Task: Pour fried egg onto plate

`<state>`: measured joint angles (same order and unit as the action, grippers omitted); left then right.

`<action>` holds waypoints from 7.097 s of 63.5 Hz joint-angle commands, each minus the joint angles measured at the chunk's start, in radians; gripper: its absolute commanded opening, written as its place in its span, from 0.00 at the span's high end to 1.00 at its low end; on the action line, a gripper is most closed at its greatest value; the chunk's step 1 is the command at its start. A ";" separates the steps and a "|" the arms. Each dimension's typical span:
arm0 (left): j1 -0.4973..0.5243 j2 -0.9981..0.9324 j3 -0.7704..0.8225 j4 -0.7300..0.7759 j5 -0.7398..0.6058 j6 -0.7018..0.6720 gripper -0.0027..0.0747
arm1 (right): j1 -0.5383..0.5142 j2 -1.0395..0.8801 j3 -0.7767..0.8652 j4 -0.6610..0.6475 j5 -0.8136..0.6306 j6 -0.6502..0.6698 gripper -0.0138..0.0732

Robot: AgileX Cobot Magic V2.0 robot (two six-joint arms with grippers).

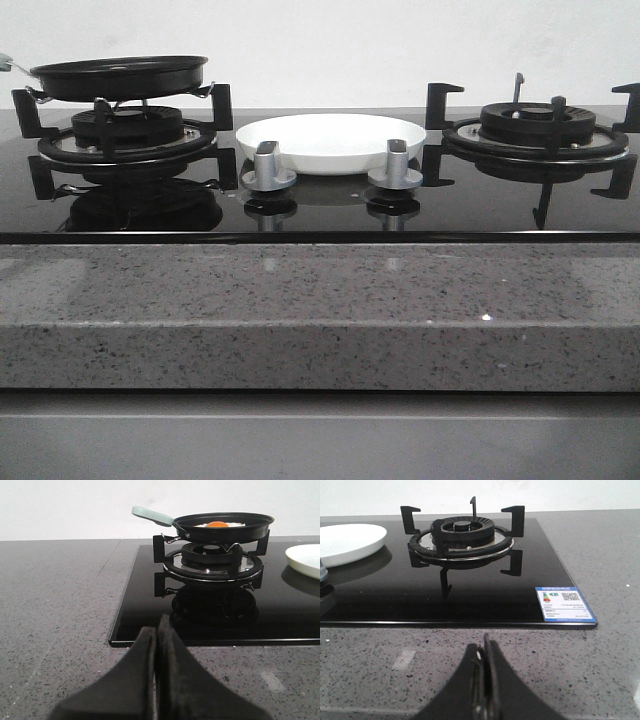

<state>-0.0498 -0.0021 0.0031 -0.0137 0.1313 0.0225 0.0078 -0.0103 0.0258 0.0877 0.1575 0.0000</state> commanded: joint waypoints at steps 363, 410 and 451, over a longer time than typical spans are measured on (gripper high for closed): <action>0.350 1.529 -1.256 -1.164 0.573 0.261 0.10 | 0.297 1.609 -1.527 0.324 0.767 -0.161 0.98; 0.350 1.637 -1.301 -1.256 0.586 0.290 0.62 | 0.297 1.609 -1.527 0.324 0.770 -0.161 0.98; 0.350 1.637 -1.301 -1.299 0.590 0.290 0.99 | 0.297 1.609 -1.527 0.324 0.770 -0.161 0.98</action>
<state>0.2988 1.6733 -1.2679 -1.2901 0.7188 0.3017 0.3075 1.6520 -1.4760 0.3809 0.9564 -0.1531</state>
